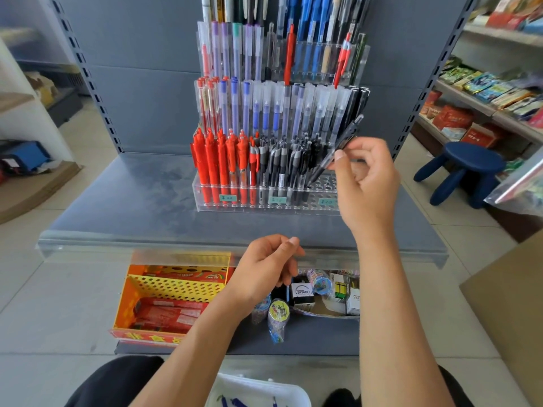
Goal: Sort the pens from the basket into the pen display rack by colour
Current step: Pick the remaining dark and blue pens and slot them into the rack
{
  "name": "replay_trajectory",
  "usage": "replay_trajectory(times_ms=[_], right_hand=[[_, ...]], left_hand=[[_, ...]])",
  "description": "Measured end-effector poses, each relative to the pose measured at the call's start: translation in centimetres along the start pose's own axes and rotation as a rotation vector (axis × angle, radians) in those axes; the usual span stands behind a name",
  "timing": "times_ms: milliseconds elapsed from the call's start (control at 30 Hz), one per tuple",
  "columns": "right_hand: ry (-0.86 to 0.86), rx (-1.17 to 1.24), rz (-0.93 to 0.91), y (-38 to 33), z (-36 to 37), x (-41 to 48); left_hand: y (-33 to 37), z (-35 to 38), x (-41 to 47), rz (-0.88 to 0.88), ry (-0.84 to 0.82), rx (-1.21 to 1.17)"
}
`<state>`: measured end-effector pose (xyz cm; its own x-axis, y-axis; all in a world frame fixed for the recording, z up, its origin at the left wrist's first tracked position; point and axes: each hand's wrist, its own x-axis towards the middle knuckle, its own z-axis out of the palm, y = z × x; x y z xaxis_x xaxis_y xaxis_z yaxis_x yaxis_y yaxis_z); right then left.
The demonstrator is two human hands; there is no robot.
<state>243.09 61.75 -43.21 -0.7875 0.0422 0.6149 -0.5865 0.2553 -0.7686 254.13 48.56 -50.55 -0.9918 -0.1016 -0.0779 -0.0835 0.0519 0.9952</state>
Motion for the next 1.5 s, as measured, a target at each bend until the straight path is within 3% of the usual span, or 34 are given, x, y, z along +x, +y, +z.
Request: replay_trajectory(times_ms=[667, 900, 1100, 1300, 1500], right_hand=[[-0.083, -0.204, 0.063, 1.2, 0.8, -0.1], [-0.212, -0.354, 0.121, 2.1, 1.4, -0.8], [-0.225, -0.28, 0.185, 2.2, 1.8, -1.1], [-0.132, -0.261, 0.14, 2.2, 2.4, -1.1], [-0.065, -0.388, 0.087, 2.4, 2.8, -1.1]], left_hand=[[-0.1, 0.0, 0.1, -0.008, -0.002, 0.002], [-0.2, 0.1, 0.0, -0.006, 0.004, -0.002], [-0.1, 0.1, 0.1, -0.002, 0.007, -0.005], [-0.1, 0.1, 0.1, -0.014, 0.004, -0.017], [-0.1, 0.1, 0.1, -0.022, 0.004, -0.015]])
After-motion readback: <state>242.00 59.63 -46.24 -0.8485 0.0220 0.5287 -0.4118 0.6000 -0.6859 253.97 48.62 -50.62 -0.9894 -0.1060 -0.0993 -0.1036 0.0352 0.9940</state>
